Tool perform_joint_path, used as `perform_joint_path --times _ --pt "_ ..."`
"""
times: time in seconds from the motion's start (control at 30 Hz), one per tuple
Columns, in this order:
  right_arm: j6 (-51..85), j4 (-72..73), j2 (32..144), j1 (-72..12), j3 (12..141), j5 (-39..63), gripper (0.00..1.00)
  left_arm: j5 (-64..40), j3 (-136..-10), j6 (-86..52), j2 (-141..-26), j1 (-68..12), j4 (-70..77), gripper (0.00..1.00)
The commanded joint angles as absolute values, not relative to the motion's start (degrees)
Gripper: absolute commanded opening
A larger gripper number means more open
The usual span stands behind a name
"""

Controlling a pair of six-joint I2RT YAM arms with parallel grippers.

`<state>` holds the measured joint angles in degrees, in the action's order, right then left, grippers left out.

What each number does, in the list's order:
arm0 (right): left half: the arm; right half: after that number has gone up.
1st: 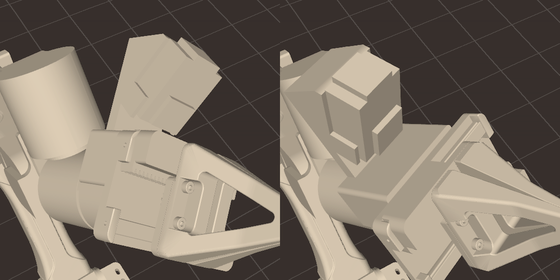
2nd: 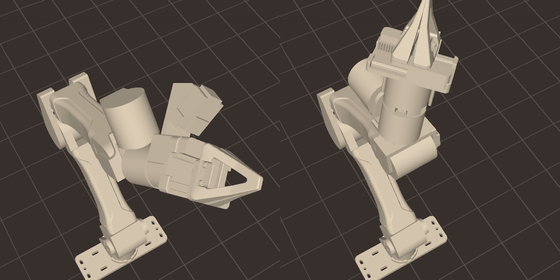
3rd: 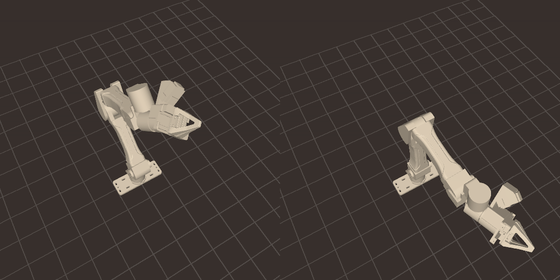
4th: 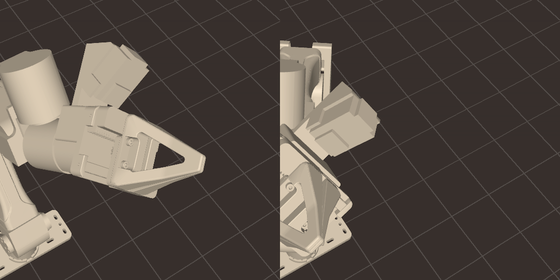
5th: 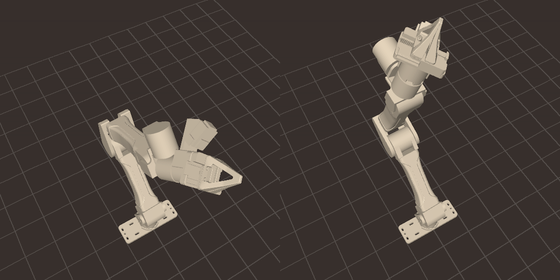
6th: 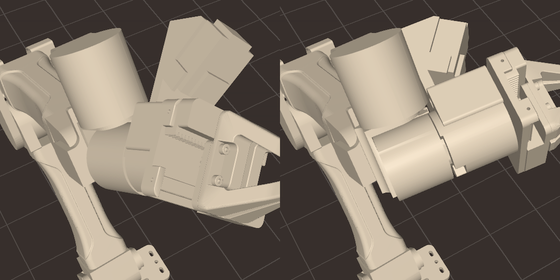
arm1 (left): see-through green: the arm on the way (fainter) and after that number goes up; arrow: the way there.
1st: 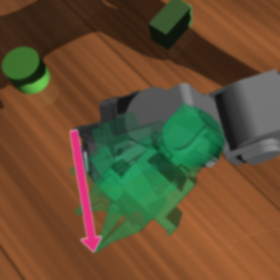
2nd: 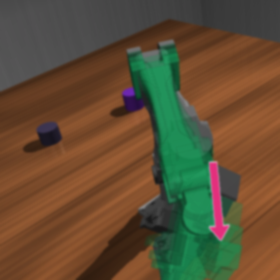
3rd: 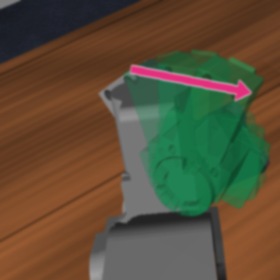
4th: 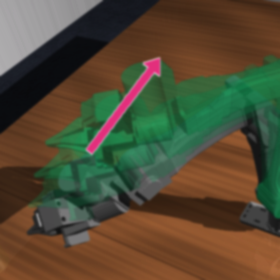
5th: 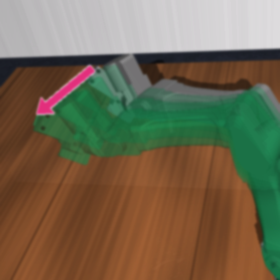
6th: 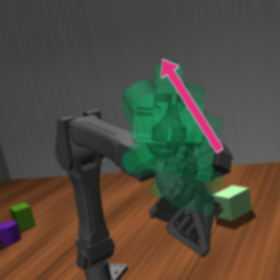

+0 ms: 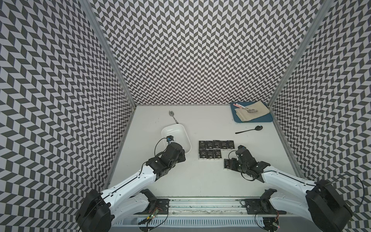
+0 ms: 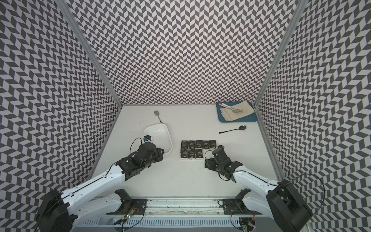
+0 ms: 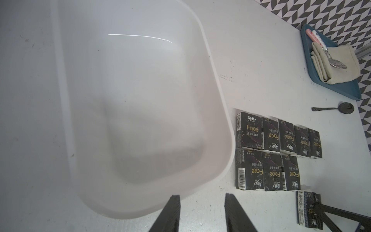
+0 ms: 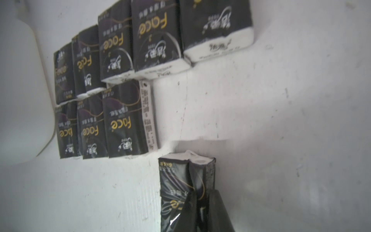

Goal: Take the pocket tissues out of the storage box
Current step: Move the pocket tissues to the center of the board.

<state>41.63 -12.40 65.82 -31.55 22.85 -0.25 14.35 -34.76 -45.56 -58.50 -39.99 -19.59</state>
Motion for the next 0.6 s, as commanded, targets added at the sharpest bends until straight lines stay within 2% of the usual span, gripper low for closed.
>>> perform_joint_path --times 0.0,0.23,0.57 --pt "38.55 -14.09 68.2 -29.4 24.41 -2.37 0.15 13.8 -36.89 -44.04 -58.53 -39.39 -19.51 0.41" --pt "32.54 -12.99 76.26 -27.86 30.89 -1.4 0.16 13.71 -38.11 -43.34 -58.74 -38.52 -19.95 0.41" --pt "29.55 -11.96 81.08 -27.86 35.44 -0.67 0.17 13.72 -38.9 -43.15 -59.34 -37.35 -20.13 0.42"
